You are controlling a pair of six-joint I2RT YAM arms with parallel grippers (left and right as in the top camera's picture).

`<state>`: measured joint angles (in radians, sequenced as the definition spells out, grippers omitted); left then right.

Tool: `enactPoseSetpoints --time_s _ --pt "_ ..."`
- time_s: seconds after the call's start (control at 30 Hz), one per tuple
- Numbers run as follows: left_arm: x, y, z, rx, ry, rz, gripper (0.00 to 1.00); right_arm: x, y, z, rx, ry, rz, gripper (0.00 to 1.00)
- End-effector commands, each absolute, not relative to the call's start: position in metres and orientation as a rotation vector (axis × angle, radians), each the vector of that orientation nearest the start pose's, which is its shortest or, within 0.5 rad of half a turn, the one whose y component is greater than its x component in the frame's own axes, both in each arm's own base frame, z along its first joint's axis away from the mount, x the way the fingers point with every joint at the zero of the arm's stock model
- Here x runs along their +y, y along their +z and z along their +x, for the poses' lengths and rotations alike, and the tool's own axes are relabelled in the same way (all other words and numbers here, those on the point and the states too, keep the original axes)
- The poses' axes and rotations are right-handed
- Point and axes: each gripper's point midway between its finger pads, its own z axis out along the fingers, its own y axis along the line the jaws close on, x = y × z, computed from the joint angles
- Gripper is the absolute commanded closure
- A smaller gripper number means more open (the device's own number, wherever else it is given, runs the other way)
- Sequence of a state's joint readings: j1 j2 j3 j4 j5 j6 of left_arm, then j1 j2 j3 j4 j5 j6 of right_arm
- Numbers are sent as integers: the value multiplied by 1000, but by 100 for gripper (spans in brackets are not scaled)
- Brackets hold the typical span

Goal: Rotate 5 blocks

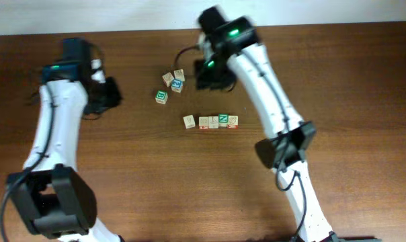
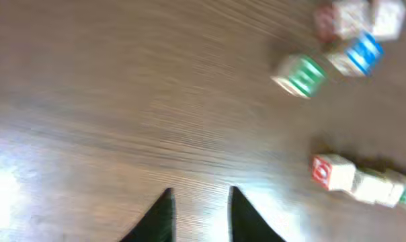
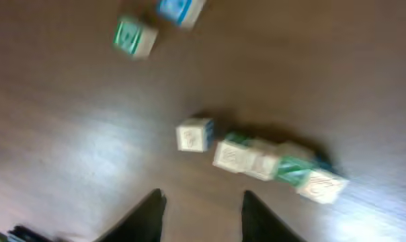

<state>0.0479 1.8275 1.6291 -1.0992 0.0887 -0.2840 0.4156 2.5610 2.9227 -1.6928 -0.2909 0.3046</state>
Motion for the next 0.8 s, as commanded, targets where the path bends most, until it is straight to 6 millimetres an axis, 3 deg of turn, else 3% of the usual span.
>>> enactPoseSetpoints --time_s 0.0,0.1,0.17,0.2,0.27,0.37,0.4,0.47,0.63,0.77 --pt "-42 144 406 2863 -195 -281 92 213 256 442 2767 603 -199 70" --pt "-68 144 400 2882 -236 -197 100 165 337 423 2573 461 -131 70" --pt "-80 144 395 2900 -265 -161 100 139 371 401 2502 357 -87 69" --pt "-84 143 394 2903 -267 -146 100 131 374 386 2518 330 -80 70" --pt "-90 143 393 2905 -269 -125 100 127 356 372 2604 307 -76 70" --pt "-103 142 390 2911 -273 -77 100 128 290 360 2843 275 -74 81" --pt "-107 141 389 2916 -274 -62 100 129 260 357 2933 261 -71 82" --pt "-110 135 386 2931 -273 -58 100 132 226 355 3008 272 -69 83" --pt "-115 89 387 3028 -281 -74 100 146 126 356 3093 366 -50 83" --pt "-131 58 387 3093 -368 -61 100 150 78 357 3072 407 -27 83"
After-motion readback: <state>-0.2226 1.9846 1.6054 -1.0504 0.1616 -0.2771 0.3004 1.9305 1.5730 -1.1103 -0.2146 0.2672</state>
